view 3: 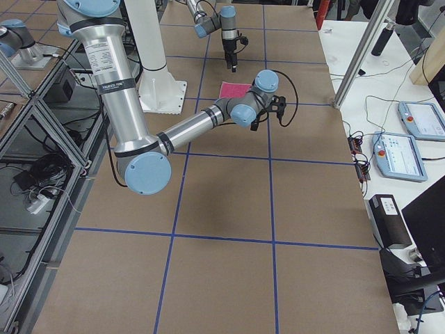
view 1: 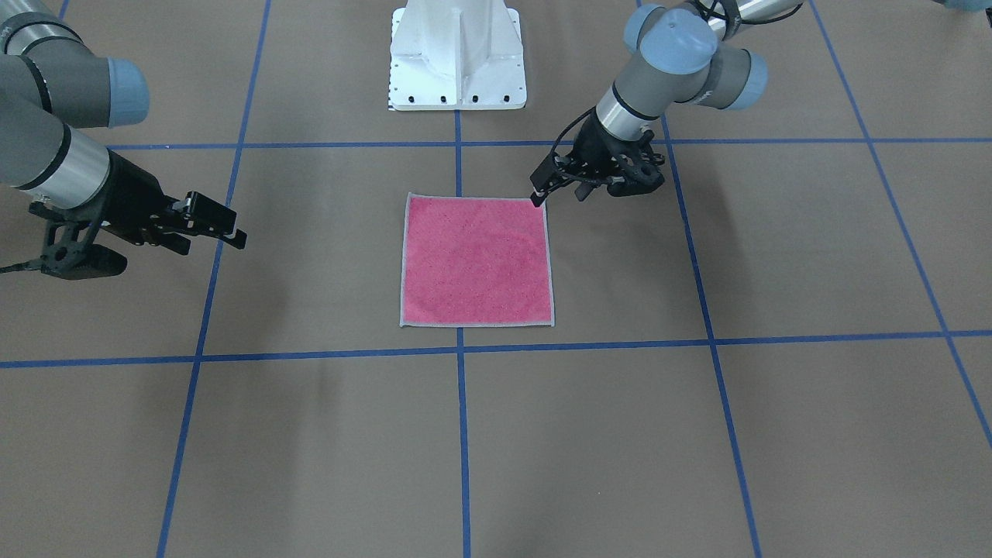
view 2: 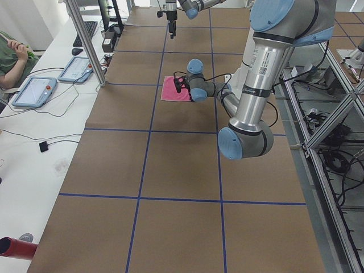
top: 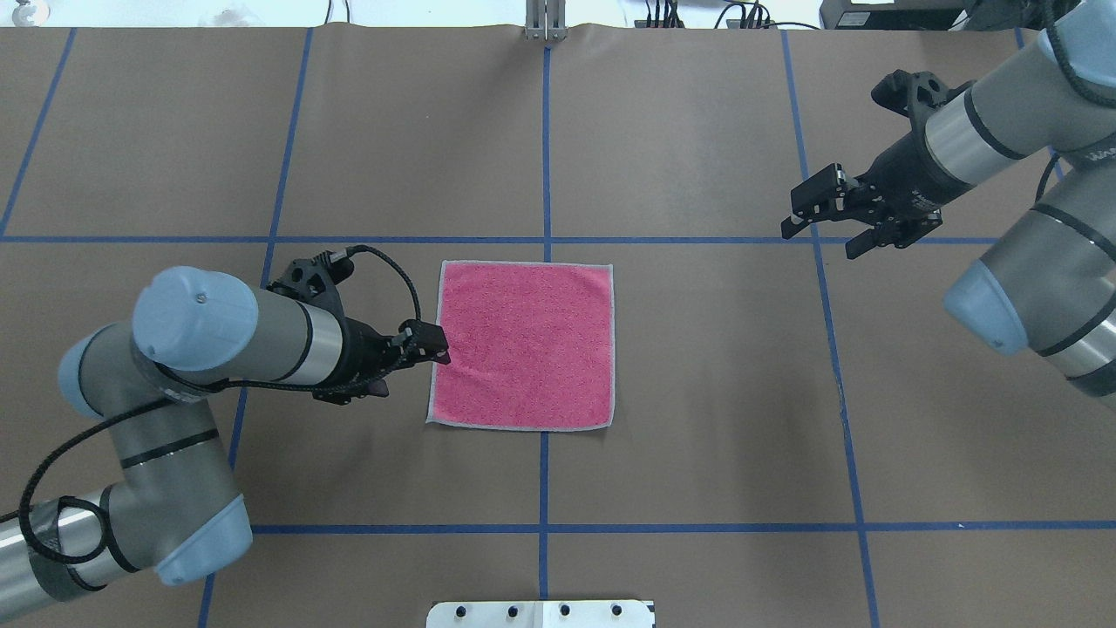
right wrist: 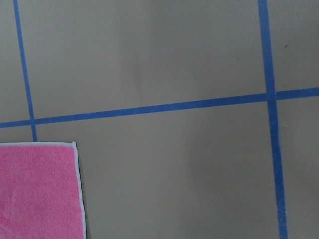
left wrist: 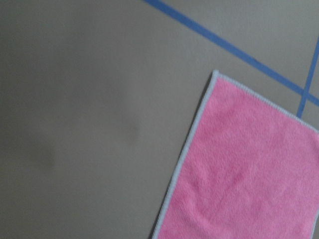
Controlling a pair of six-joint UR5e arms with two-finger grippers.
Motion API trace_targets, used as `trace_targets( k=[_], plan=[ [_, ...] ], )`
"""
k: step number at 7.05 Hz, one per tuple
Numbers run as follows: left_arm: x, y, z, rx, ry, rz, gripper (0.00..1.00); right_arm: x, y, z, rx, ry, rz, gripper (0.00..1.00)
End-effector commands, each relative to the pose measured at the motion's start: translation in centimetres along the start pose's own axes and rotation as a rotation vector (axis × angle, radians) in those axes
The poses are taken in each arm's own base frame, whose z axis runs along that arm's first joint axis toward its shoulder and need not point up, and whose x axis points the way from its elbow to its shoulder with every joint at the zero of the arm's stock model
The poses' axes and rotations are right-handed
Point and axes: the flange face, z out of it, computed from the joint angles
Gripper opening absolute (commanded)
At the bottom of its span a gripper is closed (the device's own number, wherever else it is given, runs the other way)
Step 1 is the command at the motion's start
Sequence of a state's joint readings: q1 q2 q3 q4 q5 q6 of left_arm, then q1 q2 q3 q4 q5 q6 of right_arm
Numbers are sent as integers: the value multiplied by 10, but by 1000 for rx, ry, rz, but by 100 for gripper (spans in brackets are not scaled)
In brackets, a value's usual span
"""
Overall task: Fold towel twice with both arms
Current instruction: 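Move the left gripper to the towel edge nearest it while the right gripper approaches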
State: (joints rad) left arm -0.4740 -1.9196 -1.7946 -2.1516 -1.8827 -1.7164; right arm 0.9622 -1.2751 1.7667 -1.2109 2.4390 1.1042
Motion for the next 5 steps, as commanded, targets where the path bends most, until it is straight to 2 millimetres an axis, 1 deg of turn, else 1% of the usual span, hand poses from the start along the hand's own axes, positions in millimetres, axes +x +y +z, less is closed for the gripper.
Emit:
trace_targets(
  k=[1, 2, 3, 5],
  plan=[
    [5, 20, 25, -13, -18, 7, 95, -17, 9, 15, -14, 1, -13, 100],
    [8, 18, 34, -12, -26, 5, 93, -27, 11, 19, -11, -2, -9, 100],
    [5, 17, 39, -11, -36, 3, 91, -33, 13, 25, -11, 1, -2, 100],
    [1, 17, 45, -14, -48, 2, 91, -37, 15, 28, -11, 3, -8, 100]
  ],
)
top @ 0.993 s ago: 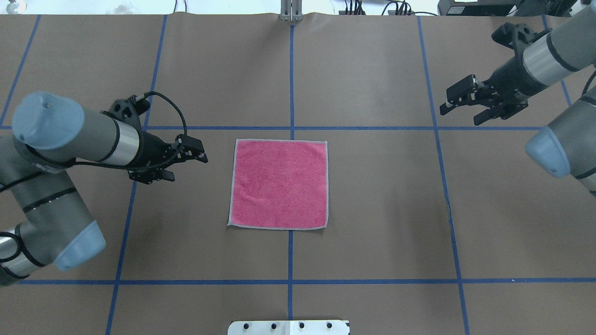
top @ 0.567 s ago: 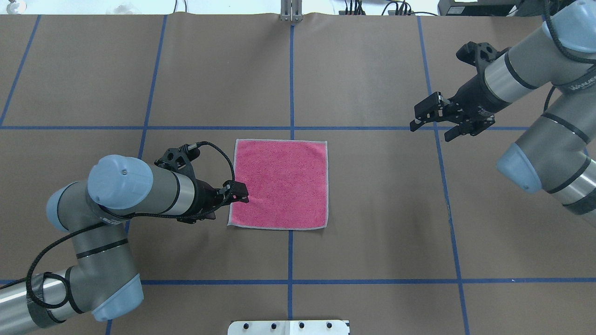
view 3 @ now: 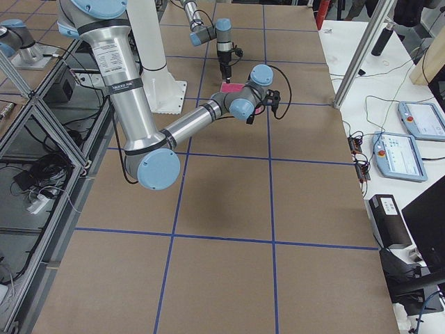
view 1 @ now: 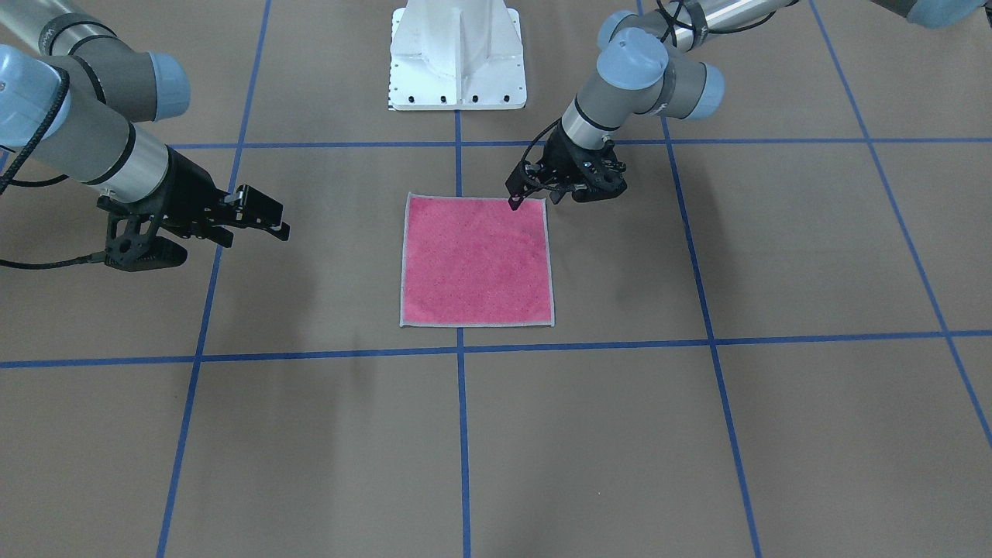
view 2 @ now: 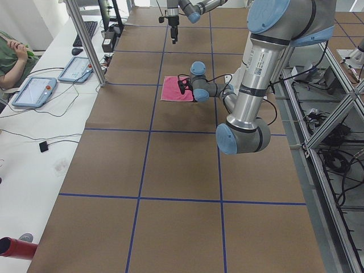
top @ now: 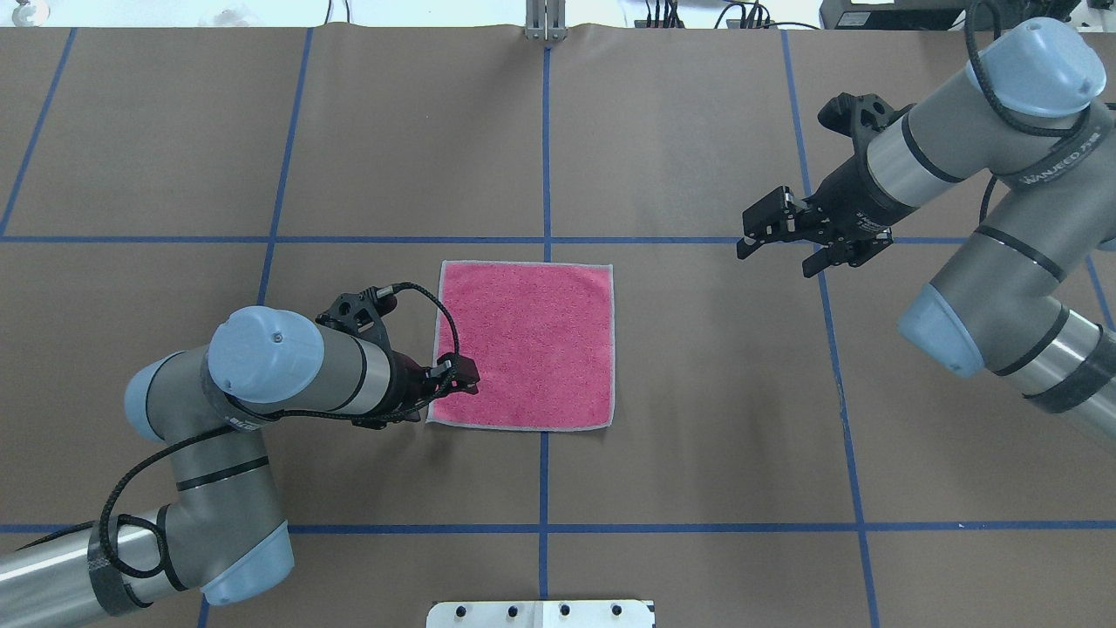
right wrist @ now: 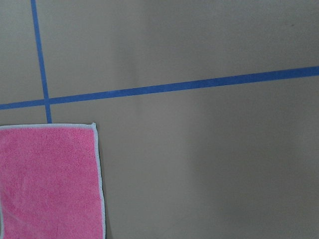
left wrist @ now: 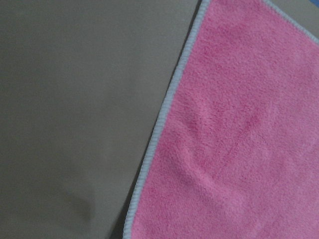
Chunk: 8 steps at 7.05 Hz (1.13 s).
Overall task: Fold towel twice with both arms
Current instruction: 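Move the left gripper to the towel edge nearest it while the right gripper approaches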
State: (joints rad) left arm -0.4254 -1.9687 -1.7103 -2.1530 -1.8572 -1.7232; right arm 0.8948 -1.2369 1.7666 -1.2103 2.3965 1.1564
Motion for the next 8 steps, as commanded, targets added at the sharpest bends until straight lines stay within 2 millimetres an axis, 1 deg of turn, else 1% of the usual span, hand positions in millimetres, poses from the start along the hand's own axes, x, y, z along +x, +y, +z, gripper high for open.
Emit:
trace_targets(
  k=[1, 3, 4, 5, 6, 8],
  plan=[
    [-2, 1, 5, -2, -8, 0, 89, -4, 1, 3, 0, 0, -2, 100],
    [-3, 4, 9, -9, -13, 2, 84, -5, 1, 2, 1, -2, -3, 100],
    [-4, 4, 10, -8, -16, 0, 79, -6, 1, 2, 1, -3, -3, 100],
    [-5, 4, 10, -8, -17, 1, 71, -7, 1, 1, 1, -4, -4, 100],
    [-4, 4, 10, -8, -16, 0, 63, -6, 1, 2, 1, -3, -3, 100],
    [-4, 7, 11, -12, -17, 0, 36, -6, 0, 2, 1, -2, -2, 100]
  ],
)
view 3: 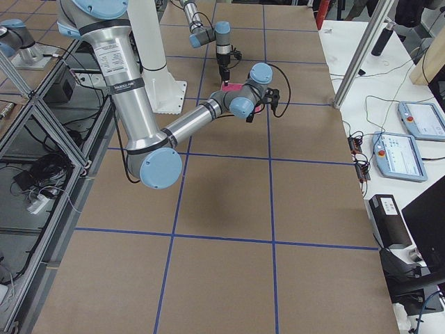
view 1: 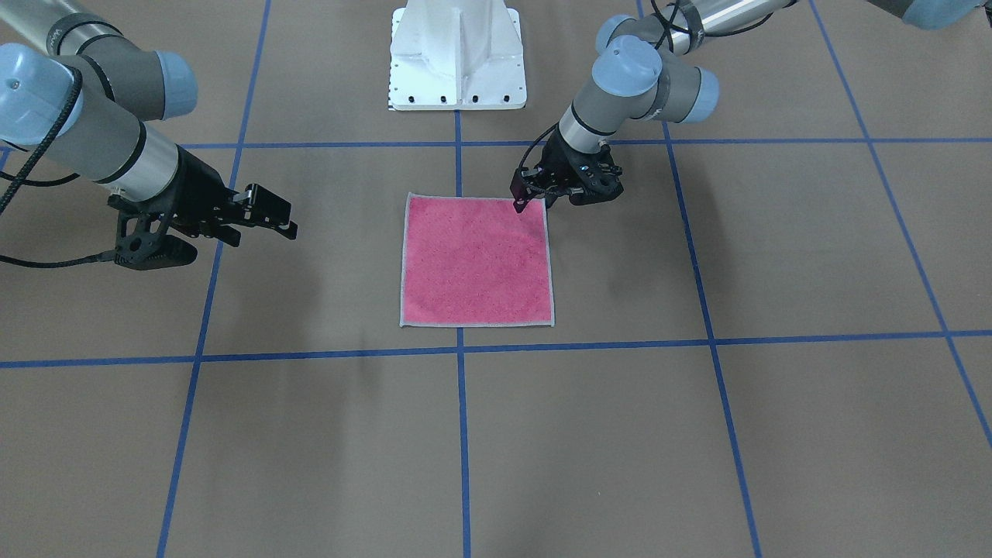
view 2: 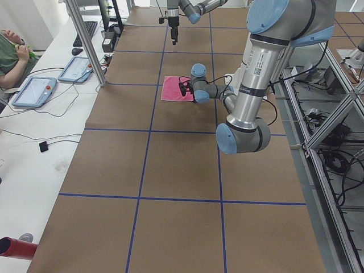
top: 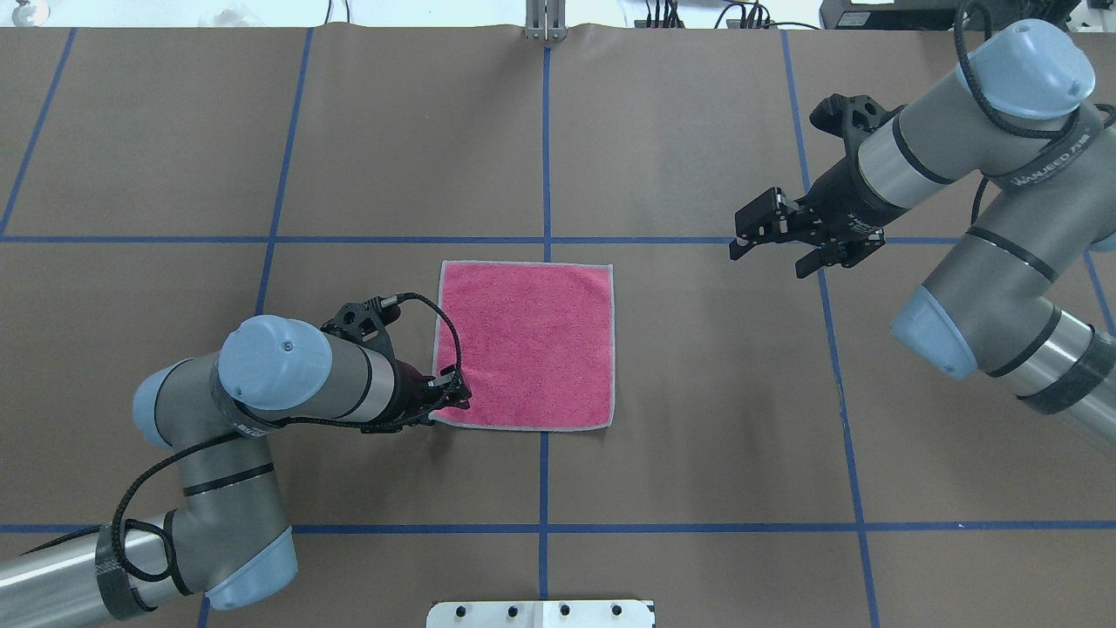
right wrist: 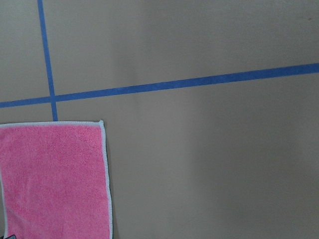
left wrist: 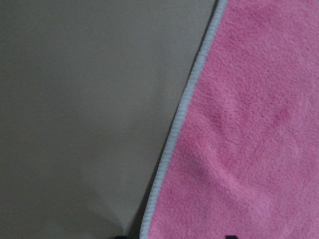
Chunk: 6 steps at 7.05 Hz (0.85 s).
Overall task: Fold towel twice with both arms
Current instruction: 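Move the left gripper to the towel edge nearest it while the right gripper approaches, then grasp the towel edge with the left gripper while the right gripper grasps the opposite edge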
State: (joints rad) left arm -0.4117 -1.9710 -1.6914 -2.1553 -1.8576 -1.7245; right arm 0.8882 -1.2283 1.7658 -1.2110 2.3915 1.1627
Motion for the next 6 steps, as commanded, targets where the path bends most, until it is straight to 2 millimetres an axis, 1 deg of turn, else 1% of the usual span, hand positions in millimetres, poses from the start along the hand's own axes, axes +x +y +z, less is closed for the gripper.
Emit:
trace_targets(
  k=[1, 2, 3, 4, 5, 6],
  plan=[
    [1, 1, -1, -2, 2, -2, 20, 0, -1, 0, 0, 1, 1, 100],
    [2, 2, -2, -4, 4, -6, 0, -1, 0, 0, 0, 0, 2, 99],
    [3, 3, -5, -7, 10, -7, 0, -6, 2, 1, -3, -5, 20, 99],
    [8, 4, -7, -9, 20, -68, 0, -25, 10, 8, -17, -18, 74, 99],
    [21, 7, -9, -13, 37, -86, 0, -38, 22, 27, -7, -2, 97, 99],
    [24, 7, -10, -12, 40, -88, 0, -63, 43, 53, -3, 6, 117, 99]
  ],
)
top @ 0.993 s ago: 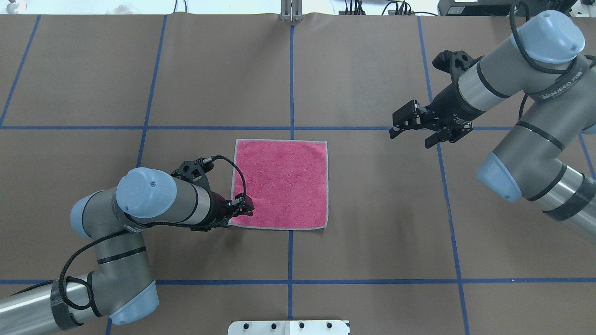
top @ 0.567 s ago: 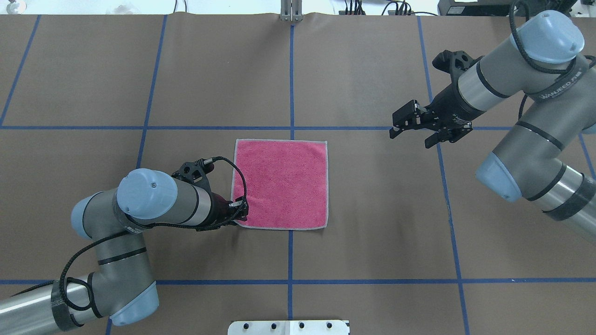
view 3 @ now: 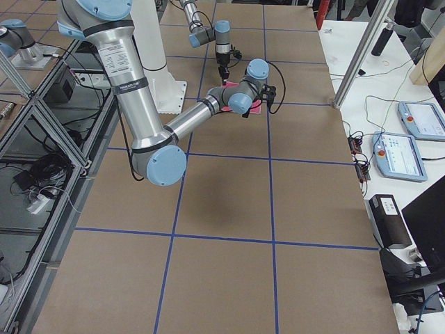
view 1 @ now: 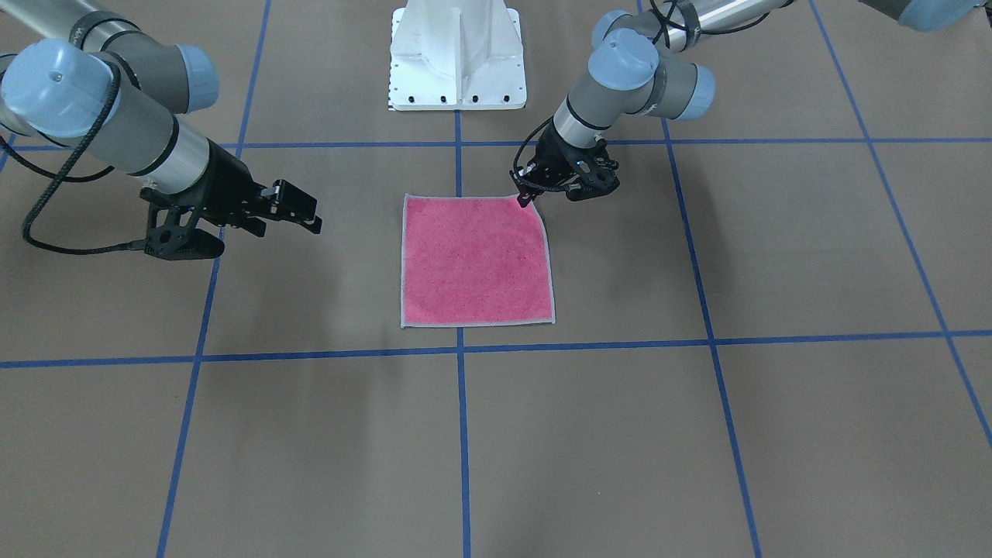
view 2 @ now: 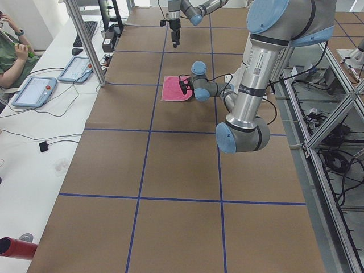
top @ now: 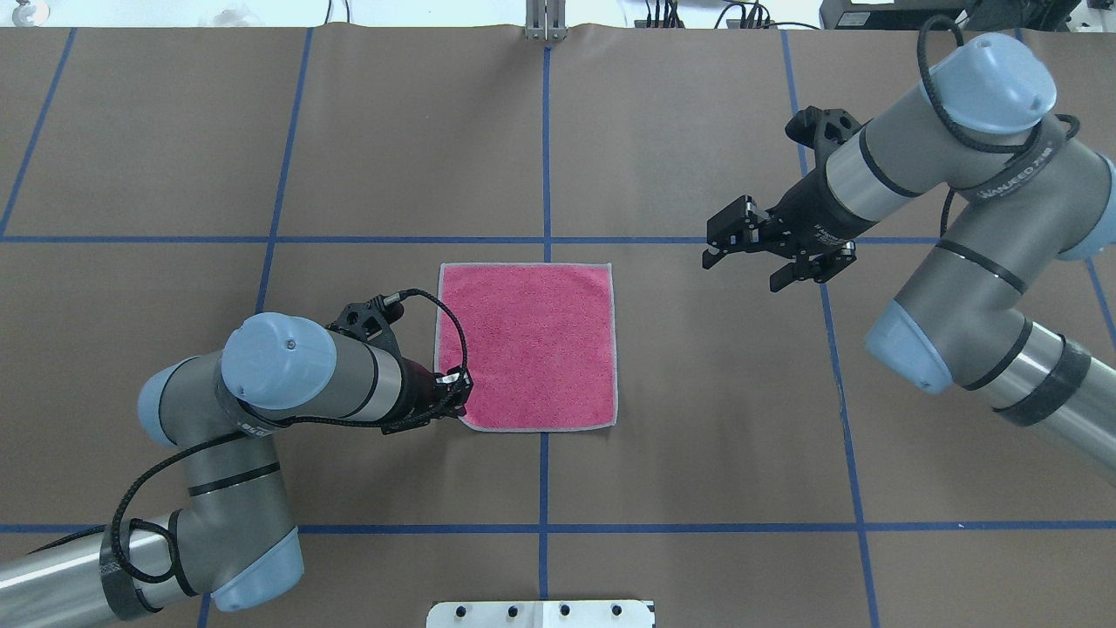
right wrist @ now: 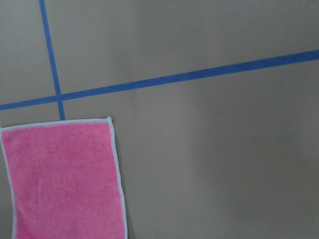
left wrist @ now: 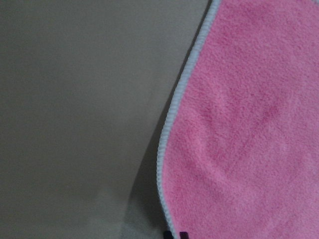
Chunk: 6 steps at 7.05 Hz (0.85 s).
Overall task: Fold towel twice with both arms
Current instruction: 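Grasp the towel edge with the left gripper while the right gripper grasps the opposite edge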
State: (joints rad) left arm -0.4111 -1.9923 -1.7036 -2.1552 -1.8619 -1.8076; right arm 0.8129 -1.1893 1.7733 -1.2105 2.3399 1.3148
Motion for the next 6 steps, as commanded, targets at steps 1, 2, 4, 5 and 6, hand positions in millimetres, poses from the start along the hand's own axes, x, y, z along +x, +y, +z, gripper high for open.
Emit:
trace_targets(
  k=[1, 2, 4, 5, 6],
  plan=[
    [9, 3, -2, -2, 14, -14, 0, -57, 54, 61, 30, 12, 56, 99],
    [9, 3, -2, -2, 14, -14, 0, -67, 78, 85, 48, 25, 63, 99],
    [9, 3, -2, -2, 14, -15, 0, -70, 118, 131, 67, 66, 37, 99],
    [7, 2, 0, -1, 10, -15, 0, -69, 127, 139, 55, 74, 32, 99],
    [7, 2, 0, -1, 8, -15, 0, -67, 133, 149, 43, 85, 33, 99]
  ],
)
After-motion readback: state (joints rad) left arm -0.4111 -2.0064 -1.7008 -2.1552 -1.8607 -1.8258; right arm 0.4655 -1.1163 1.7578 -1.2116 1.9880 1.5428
